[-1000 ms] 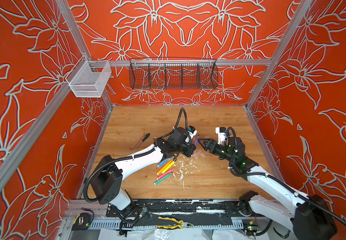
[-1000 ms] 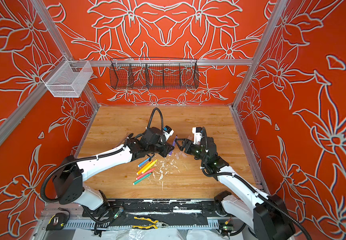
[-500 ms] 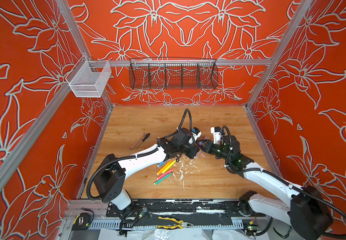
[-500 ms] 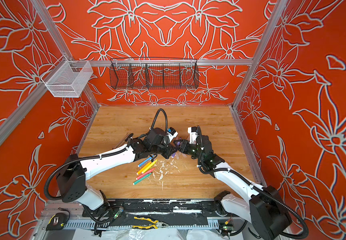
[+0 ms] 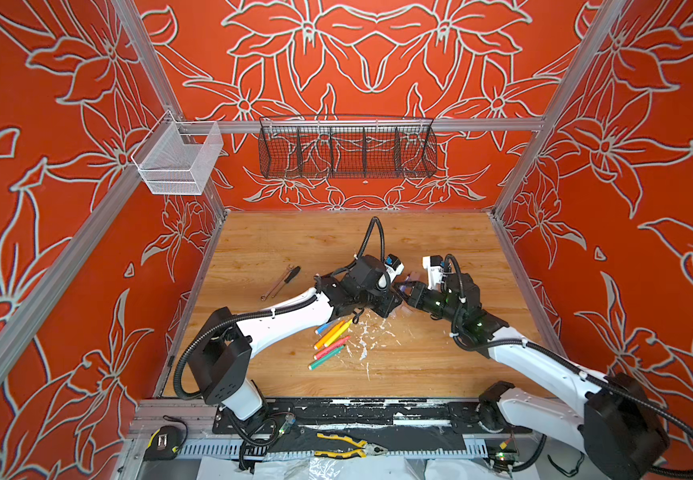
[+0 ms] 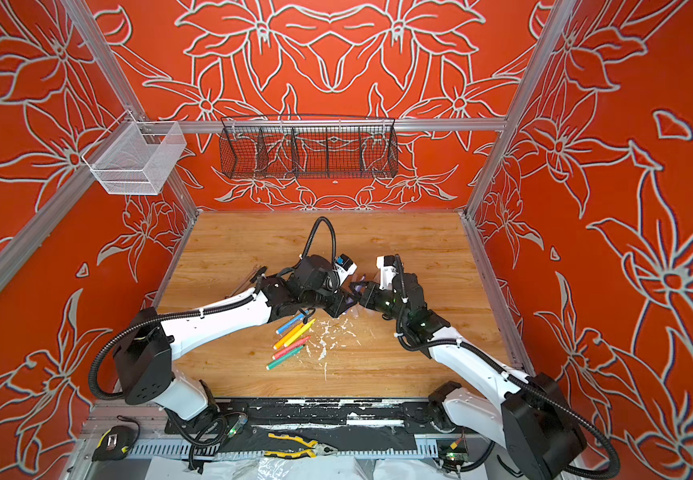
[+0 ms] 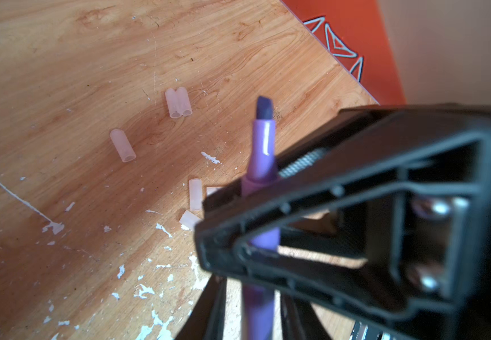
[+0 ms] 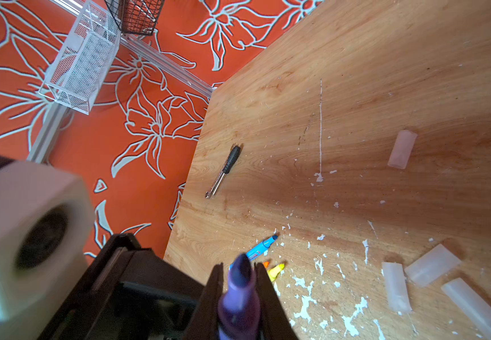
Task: Insert the pens into the pen caps
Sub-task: 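Hold the purple highlighter with the left gripper while the right gripper moves toward the caps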
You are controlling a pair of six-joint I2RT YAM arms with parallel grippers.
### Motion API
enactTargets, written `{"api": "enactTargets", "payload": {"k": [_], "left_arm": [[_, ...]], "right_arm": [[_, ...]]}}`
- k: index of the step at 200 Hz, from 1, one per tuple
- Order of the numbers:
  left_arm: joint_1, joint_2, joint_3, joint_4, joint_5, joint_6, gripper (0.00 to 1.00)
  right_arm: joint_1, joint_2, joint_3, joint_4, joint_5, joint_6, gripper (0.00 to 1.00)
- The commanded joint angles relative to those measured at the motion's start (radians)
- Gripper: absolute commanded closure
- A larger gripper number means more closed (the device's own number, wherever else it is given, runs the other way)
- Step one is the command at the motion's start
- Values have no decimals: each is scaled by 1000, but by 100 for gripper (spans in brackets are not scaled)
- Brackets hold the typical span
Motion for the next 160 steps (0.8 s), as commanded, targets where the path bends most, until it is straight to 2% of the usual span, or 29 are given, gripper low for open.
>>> {"api": "enactTargets", "payload": {"k": [1,29,71,84,104,116,134,144,160], "left_arm": [[-3,21,11,8,30,6,68],[-3,23,9,15,39,3,69],[-3,21,5,20,39,3,76],[-3,22,5,21,39,3,81],[-3,23,4,21,35,1,96],[-3,22,5,21,26,-1,100],[-2,13,0,23,-12,-9,100],[-2,1,-13,30,-47,-14,100],[2,-31,-50,62,-109,-27,100]], "right_arm": [[28,-36,-23,51,36,27,95],[48,-45,-22,41,58,16,95],[65,-16,-17,49,64,16,96],[71,-7,-16,51,66,16,96],[76,2,-13,50,71,16,95],[76,2,-10,42,76,12,84],[76,-10,-2,10,103,-9,59],[76,-23,4,-27,134,-26,48],[76,-54,49,-164,221,-72,36]]}}
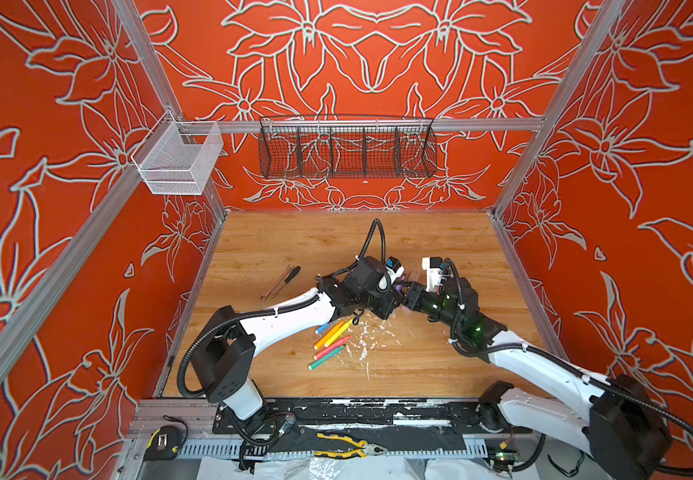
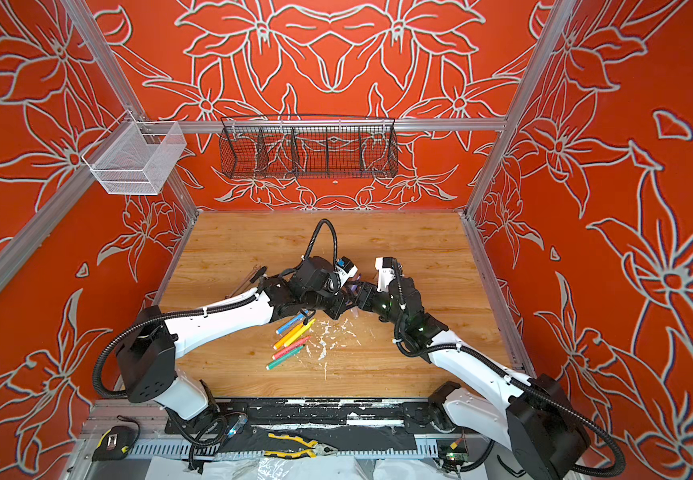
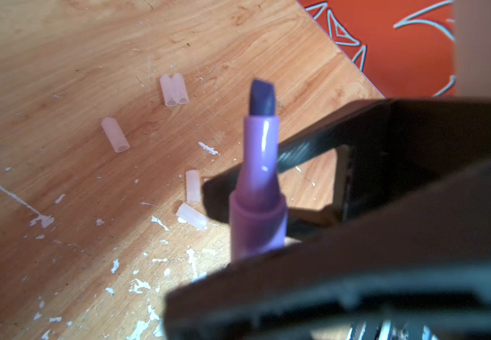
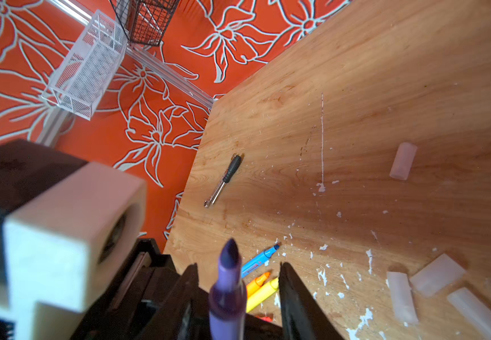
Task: Insert the pens into the pen caps
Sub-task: 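Hold the purple highlighter with the left gripper while the right gripper moves toward the caps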
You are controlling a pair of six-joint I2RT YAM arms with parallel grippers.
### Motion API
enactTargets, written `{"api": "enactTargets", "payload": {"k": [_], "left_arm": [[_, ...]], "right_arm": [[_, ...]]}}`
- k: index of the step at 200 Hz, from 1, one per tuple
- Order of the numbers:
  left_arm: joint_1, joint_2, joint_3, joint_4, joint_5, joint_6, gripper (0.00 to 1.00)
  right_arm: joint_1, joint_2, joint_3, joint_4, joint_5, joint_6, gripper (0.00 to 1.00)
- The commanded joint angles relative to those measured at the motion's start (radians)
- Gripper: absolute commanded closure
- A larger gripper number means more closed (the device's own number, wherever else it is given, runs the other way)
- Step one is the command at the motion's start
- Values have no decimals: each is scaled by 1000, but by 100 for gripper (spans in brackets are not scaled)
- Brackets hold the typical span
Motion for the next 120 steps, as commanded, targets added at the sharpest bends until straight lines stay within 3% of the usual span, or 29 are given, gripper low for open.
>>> {"api": "enactTargets", "payload": {"k": [1,31,66,91,107,120], "left_arm": [[3,-46,-40,66,-96,-21,100],[58,-145,-150,143,-190,-82,100],[167,-280,-300,263,-188,-176,100],[168,-378,-334,256,-187,-135,100],[168,-436,-365,251,-276,-175,100],[168,-445,-340,198,-335,-181,100]], "right_arm": [[15,-43,58,-164,101,-59,36],[14,-84,137,-399,302,-132,31],[14,-23,241,-605,471,-144,38],[14,90,332,-702,457,-194,41],[14,181,394,-774,446,-245,42],[14,266,453,-849,433,-274,48]]}}
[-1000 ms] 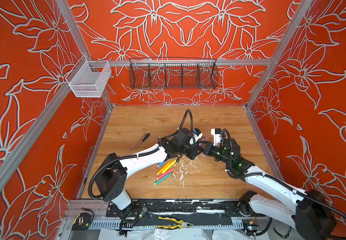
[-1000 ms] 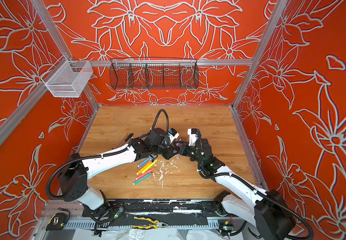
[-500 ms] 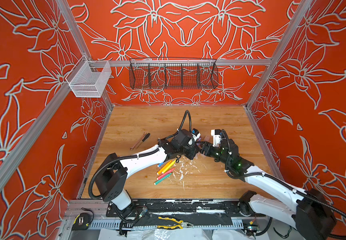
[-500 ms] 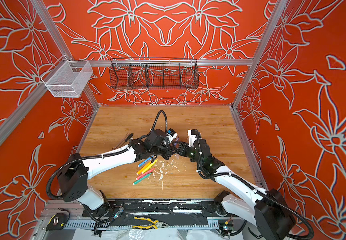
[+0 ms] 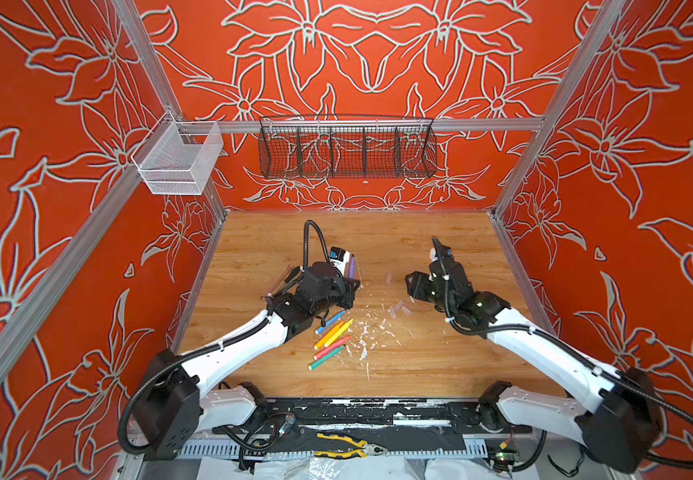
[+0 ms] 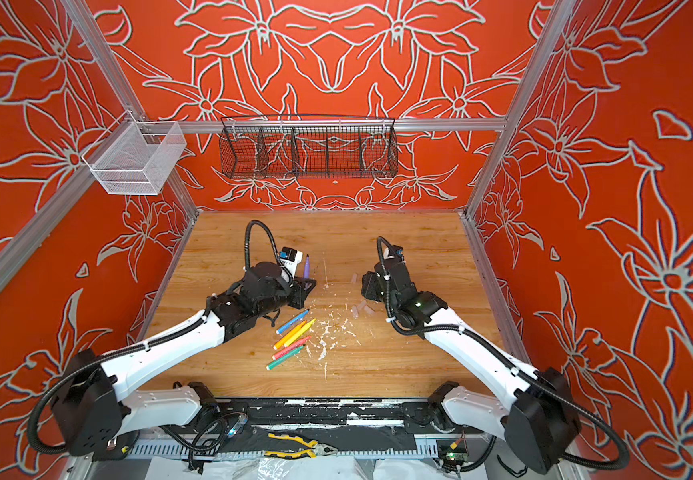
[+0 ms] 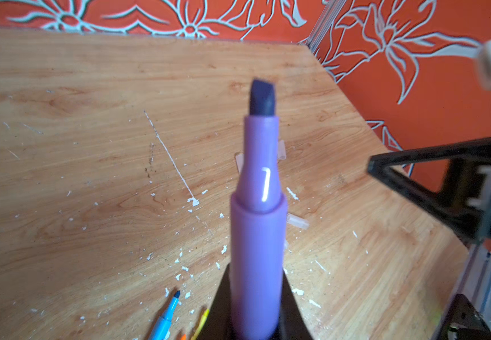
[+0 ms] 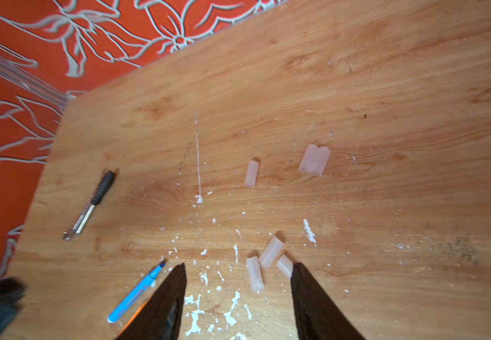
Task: Insert the pens into the pen caps
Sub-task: 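Hold the purple highlighter with the left gripper while the right gripper moves toward the caps, then lower the right gripper onto a translucent cap and grasp it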
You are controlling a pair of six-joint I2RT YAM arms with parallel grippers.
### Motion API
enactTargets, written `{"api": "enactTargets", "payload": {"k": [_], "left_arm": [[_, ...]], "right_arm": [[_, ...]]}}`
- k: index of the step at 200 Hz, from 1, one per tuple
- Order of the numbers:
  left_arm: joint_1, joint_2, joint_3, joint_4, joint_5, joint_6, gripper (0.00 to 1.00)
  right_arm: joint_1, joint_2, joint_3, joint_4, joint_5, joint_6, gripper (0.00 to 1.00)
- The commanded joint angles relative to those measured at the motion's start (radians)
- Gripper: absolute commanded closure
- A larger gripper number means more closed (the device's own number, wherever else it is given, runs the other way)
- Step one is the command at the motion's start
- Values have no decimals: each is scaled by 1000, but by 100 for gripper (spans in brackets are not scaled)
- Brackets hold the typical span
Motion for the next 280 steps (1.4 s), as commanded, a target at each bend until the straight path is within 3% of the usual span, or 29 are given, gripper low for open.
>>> {"api": "enactTargets", "payload": {"k": [1,61,108,225,280], "left_arm": [[-2,-39,13,-6,-124,-37,100],[-1,-69,-8,4,-258,-31,100],[-1,-96,-16,15,-159,14,100],[-1,-126,-54,67,-109,74,100],[-1,-132,-53,63,-115,81,100]], "right_arm": [[2,123,90,-202,20,-79,48],[-7,353,160,-270,-39,-155,53],[-19,429,168,-269,-71,-165,53],[-33,545,187,-243,-108,-164,52],[-53,581,203,-278,-41,-143,63]]}}
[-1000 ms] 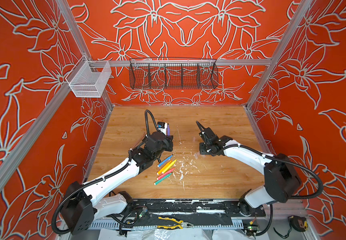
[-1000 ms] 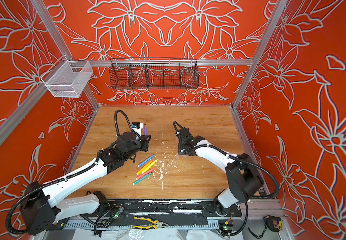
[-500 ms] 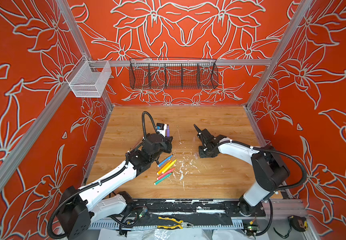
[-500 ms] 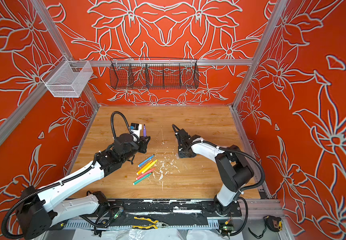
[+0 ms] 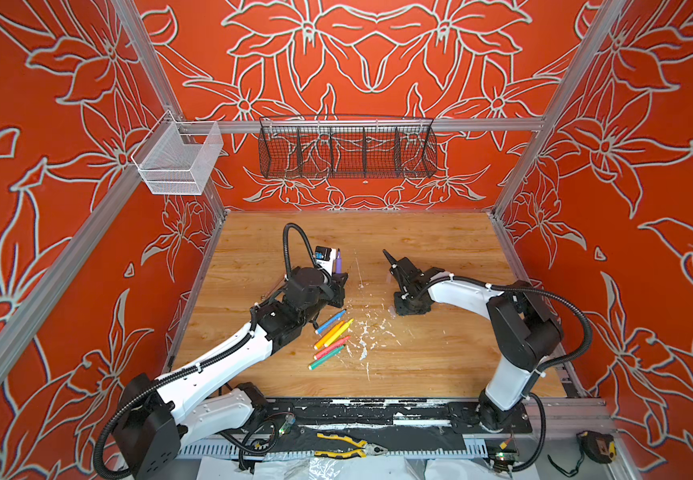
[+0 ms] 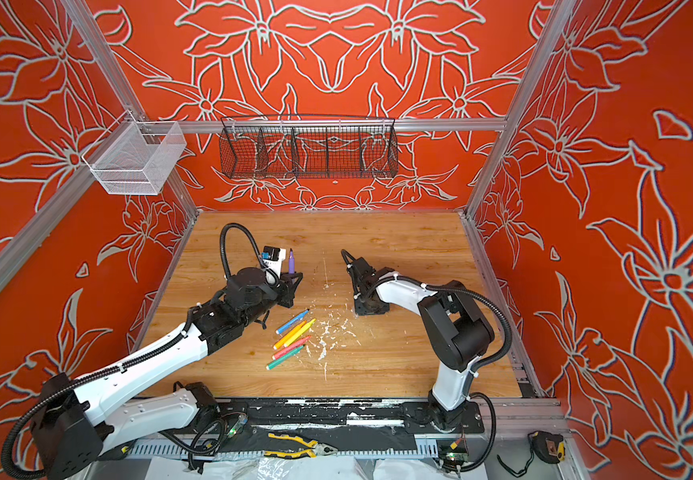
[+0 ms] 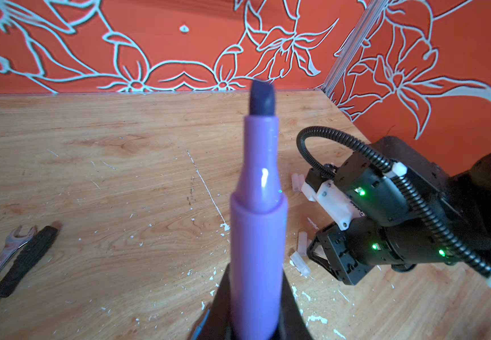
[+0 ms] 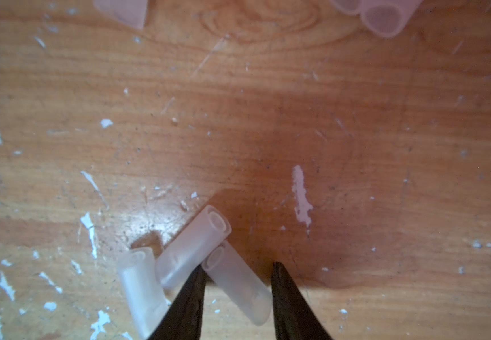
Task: Insert the pens into the pen caps
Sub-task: 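Lower the right gripper onto a translucent cap and grasp it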
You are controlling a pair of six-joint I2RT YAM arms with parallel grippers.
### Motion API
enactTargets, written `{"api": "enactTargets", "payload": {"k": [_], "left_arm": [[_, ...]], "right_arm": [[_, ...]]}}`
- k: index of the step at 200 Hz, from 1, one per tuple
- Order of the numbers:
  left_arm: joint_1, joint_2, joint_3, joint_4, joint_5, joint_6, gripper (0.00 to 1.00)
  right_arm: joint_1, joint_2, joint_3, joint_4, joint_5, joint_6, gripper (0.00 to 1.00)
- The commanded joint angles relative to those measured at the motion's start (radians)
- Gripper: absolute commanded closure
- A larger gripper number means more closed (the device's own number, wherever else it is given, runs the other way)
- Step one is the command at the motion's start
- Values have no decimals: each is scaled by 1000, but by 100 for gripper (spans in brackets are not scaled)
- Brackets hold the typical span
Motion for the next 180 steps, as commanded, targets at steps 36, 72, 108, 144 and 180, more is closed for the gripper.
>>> {"api": "enactTargets", "payload": {"k": [36,72,108,144,180], "left_arm": [[-1,-41,-27,58,18,26,100],[-1,-42,-28,60,23,29,100],[-1,-48,-29,59,22,32,100],[-1,-55,-38,70,28,42,100],[-2,-49,-39,78,42,45,100]], "right_arm": [[-70,6,-19,-24,2,27,66],[-70,18,-14,-25,-12,25,66],[-70,25,-10,-28,-21,27,70],[-70,21,-11,-30,-29,30,75],[-69,33,-5,-34,-31,30,81]]}}
